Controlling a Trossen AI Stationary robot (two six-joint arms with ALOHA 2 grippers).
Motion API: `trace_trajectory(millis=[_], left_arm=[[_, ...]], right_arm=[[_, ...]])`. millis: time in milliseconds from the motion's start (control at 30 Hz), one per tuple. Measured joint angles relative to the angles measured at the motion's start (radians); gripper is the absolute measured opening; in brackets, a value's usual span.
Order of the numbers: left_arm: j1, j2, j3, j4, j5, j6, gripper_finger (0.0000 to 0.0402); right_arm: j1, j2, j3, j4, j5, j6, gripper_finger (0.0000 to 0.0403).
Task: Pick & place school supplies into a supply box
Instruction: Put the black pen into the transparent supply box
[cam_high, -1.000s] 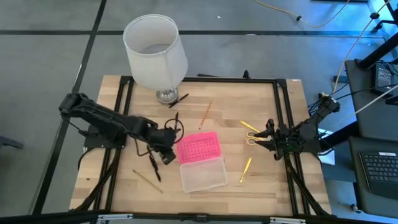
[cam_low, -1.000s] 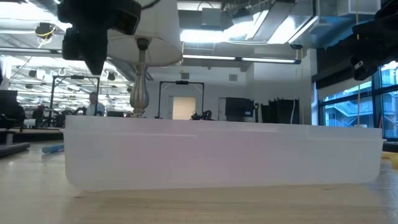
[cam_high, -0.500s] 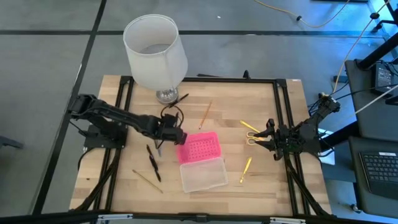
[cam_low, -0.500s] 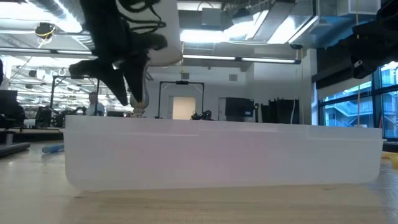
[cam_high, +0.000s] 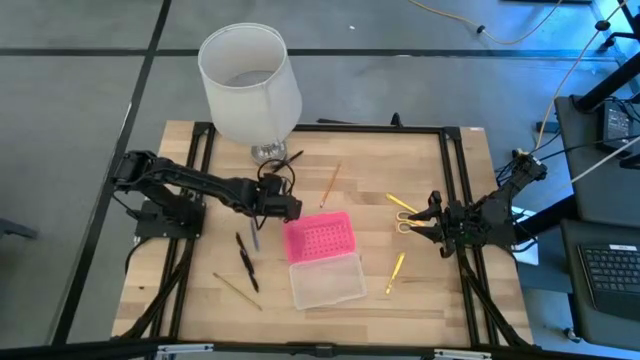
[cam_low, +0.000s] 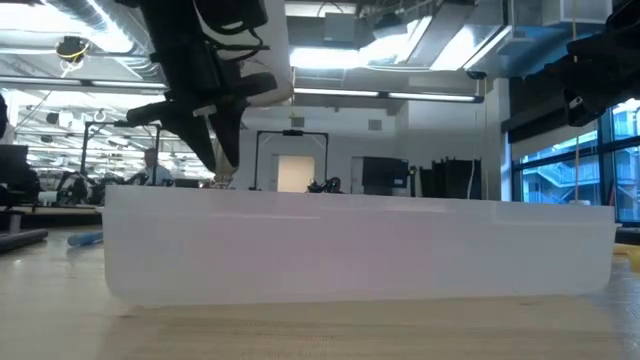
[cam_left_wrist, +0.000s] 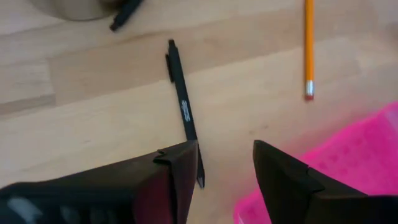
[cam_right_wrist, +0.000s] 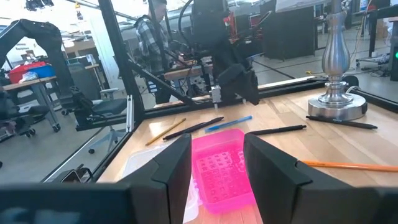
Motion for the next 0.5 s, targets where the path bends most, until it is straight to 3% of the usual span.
trace_trajectory(millis=[267, 500], left_arm=[[0.014, 0.0, 0.0, 0.025, -0.086, -0.026, 0.0211], [0.038, 0.024, 0.0, 0.114, -0.089, -0.044, 0.0214]], right_arm=[[0.0, 0.0, 0.0, 0.0, 0.0, -0.001, 0.0151], [0.0, 0.0, 0.0, 0.0, 0.0, -0.002, 0.0151]])
